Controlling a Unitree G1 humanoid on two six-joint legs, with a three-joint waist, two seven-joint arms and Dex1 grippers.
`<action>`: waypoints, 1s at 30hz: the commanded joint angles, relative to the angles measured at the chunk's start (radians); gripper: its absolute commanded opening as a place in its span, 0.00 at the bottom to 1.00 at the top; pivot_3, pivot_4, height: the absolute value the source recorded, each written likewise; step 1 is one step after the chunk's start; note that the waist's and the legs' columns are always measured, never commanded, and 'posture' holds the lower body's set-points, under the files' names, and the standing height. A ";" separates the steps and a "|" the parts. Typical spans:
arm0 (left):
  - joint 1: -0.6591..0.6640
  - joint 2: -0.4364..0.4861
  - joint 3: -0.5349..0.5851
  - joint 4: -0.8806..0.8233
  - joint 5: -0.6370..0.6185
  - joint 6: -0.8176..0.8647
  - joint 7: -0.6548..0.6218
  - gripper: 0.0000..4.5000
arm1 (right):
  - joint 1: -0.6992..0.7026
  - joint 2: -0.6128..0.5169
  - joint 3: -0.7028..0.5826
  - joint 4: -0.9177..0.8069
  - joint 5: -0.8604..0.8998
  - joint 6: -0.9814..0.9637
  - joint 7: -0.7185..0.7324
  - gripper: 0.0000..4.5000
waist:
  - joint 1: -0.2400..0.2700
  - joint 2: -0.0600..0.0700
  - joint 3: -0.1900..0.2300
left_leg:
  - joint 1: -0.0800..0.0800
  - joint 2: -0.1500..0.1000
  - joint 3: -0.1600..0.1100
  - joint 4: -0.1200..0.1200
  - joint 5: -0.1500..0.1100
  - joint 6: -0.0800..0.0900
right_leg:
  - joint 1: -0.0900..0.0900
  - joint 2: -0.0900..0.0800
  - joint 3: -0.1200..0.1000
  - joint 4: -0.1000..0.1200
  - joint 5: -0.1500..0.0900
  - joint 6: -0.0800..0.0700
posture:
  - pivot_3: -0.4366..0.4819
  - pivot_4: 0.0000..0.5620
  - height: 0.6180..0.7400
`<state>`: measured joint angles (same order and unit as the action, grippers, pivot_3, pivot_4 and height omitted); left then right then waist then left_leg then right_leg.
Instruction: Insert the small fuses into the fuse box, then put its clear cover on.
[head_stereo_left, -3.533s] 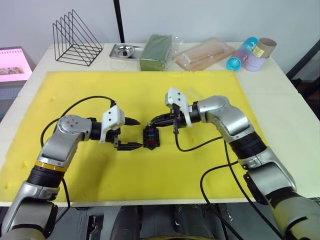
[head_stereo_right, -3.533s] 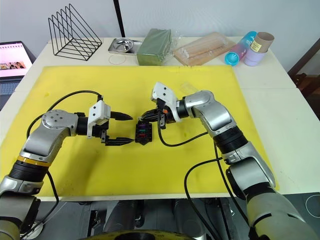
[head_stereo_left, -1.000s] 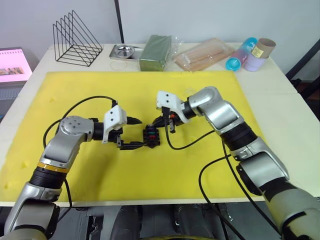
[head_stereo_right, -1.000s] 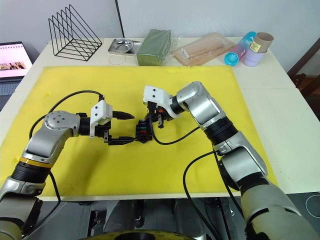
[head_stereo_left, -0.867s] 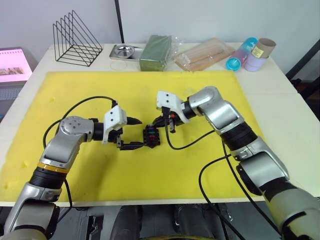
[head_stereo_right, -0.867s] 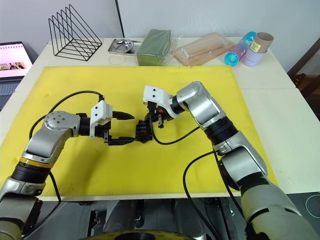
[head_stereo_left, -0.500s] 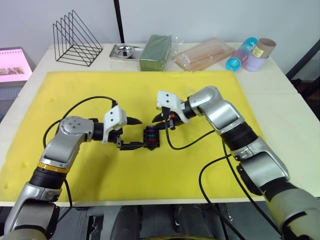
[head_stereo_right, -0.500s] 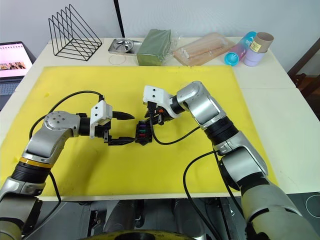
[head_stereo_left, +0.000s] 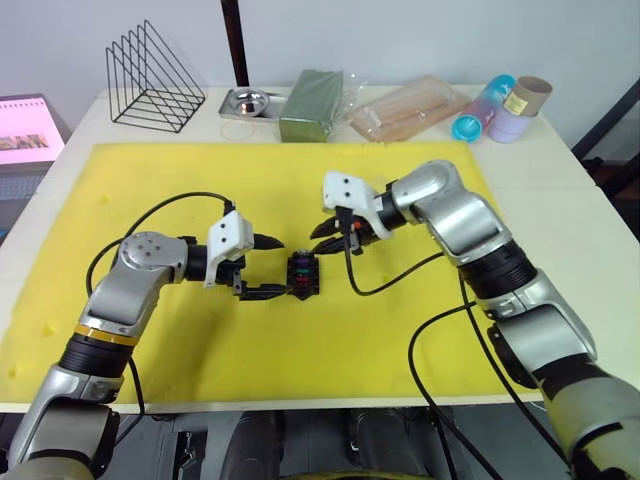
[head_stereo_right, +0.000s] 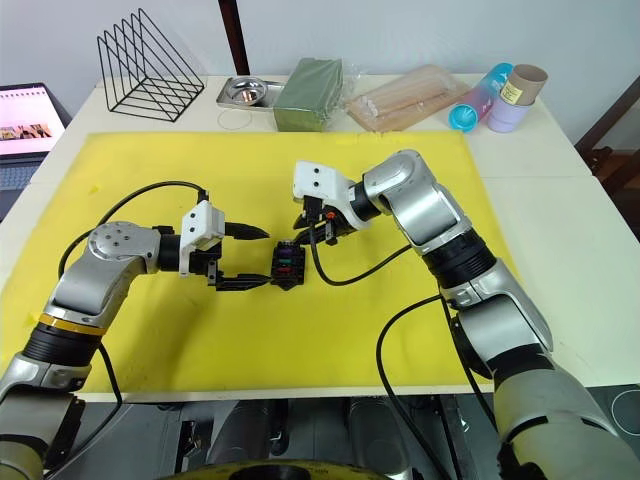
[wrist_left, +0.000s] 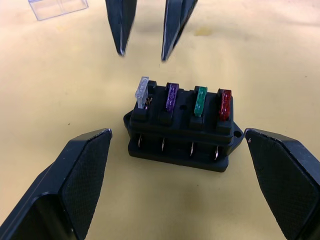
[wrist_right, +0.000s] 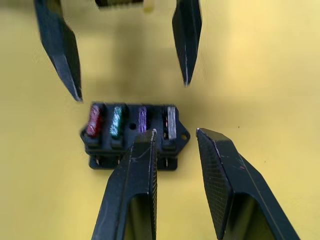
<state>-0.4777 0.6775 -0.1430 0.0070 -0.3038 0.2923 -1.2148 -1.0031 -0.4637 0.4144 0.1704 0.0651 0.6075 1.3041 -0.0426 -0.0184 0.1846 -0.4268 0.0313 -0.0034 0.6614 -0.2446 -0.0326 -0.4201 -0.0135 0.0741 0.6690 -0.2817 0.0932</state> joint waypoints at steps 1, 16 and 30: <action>-0.016 0.006 0.015 -0.007 0.002 -0.018 0.000 1.00 | -0.023 0.005 -0.046 -0.045 0.038 0.011 -0.014 0.30 | 0.000 0.000 0.000 | 0.000 0.000 0.000 0.000 0.000 0.000 | 0.000 0.000 0.000 0.000 0.000 0.000 | 0.48 0.27 1.00; -0.022 0.007 0.018 -0.003 0.004 -0.015 -0.005 1.00 | 0.077 0.070 -0.073 -0.031 0.095 -0.029 -0.119 0.01 | 0.001 0.000 0.000 | 0.000 0.000 0.000 0.000 0.000 0.000 | 0.000 0.000 0.000 0.000 0.000 0.000 | 0.48 0.27 1.00; -0.016 0.008 0.020 -0.018 0.000 -0.007 -0.002 1.00 | 0.094 0.089 -0.068 0.043 0.111 -0.040 -0.139 0.01 | 0.000 0.000 0.000 | 0.000 0.000 0.000 0.000 0.000 0.000 | 0.000 0.000 0.000 0.000 0.000 0.000 | 0.48 0.27 1.00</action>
<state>-0.4834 0.6776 -0.1428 0.0183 -0.2949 0.2919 -1.2177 -0.9062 -0.3813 0.3691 0.2180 0.1626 0.5820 1.1656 -0.0425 -0.0185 0.1846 -0.4269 0.0311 -0.0032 0.6615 -0.2446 -0.0326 -0.4201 -0.0136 0.0742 0.6692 -0.2818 0.0933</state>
